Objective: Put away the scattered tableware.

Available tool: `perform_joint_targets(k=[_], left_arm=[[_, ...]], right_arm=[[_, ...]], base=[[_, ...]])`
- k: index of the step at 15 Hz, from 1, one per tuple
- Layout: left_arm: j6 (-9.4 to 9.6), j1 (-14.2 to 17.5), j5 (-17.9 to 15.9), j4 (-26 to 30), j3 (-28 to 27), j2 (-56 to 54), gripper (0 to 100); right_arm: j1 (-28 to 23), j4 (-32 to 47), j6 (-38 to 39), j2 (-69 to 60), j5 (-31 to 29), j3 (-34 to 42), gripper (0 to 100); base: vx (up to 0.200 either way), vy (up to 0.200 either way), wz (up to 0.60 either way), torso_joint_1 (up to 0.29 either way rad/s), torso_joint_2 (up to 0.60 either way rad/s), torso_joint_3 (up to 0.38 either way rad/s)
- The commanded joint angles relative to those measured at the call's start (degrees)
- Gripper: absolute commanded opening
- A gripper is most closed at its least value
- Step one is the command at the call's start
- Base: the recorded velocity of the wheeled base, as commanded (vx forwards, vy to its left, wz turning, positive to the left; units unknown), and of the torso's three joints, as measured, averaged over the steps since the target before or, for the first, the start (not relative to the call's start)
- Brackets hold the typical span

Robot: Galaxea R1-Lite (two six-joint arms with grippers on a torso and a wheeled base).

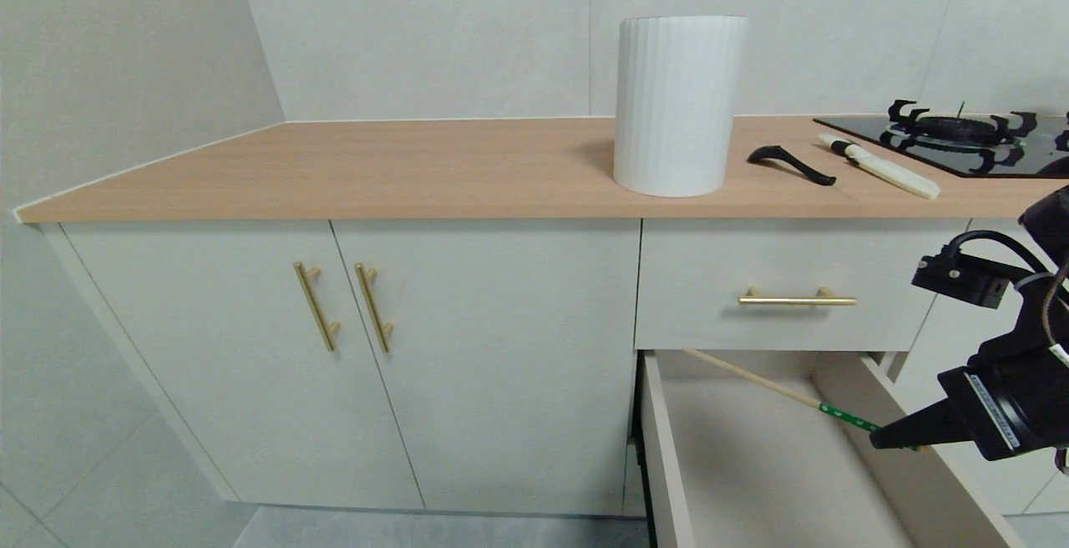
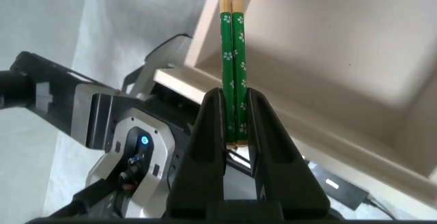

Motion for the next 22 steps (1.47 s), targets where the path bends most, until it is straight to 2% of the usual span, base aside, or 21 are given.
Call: perform_joint_targets(k=[1, 6, 8, 12, 14, 16, 22], left_arm=[[0.02, 0.0, 0.0, 0.0, 0.0, 0.0, 100], [0.02, 0.0, 0.0, 0.0, 0.0, 0.0, 100], [0.02, 0.0, 0.0, 0.0, 0.0, 0.0, 100], [0.02, 0.0, 0.0, 0.0, 0.0, 0.0, 100], [0.02, 0.0, 0.0, 0.0, 0.0, 0.0, 100], [0.02, 0.0, 0.0, 0.0, 0.0, 0.0, 100], [0.02, 0.0, 0.0, 0.0, 0.0, 0.0, 100]], right_arm=[[0.0, 0.1, 0.1, 0.3, -0.1, 0.0, 0], [-0.1, 0.0, 0.1, 2.6, -0.1, -0.2, 0], [-0.1, -2.4, 0.3, 6.4, -0.4, 0.2, 0], [-0.1, -6.8, 2.7, 18.9, -8.3, 0.6, 0], [-0.1, -9.5, 5.0, 22.8, -9.3, 0.6, 0], [0.0, -13.7, 6.7, 27.4, -11.2, 1.5, 0], [0.3, -33.3, 11.3, 43.3, -15.9, 5.5, 0]], base=[[0.000, 0.000, 0.00, -0.041, 0.19, 0.129], [0.000, 0.000, 0.00, -0.013, 0.03, 0.019], [0.000, 0.000, 0.00, 0.000, 0.00, 0.000], [0.000, 0.000, 0.00, 0.000, 0.00, 0.000], [0.000, 0.000, 0.00, 0.000, 0.00, 0.000], [0.000, 0.000, 0.00, 0.000, 0.00, 0.000], [0.000, 0.000, 0.00, 0.000, 0.00, 0.000]])
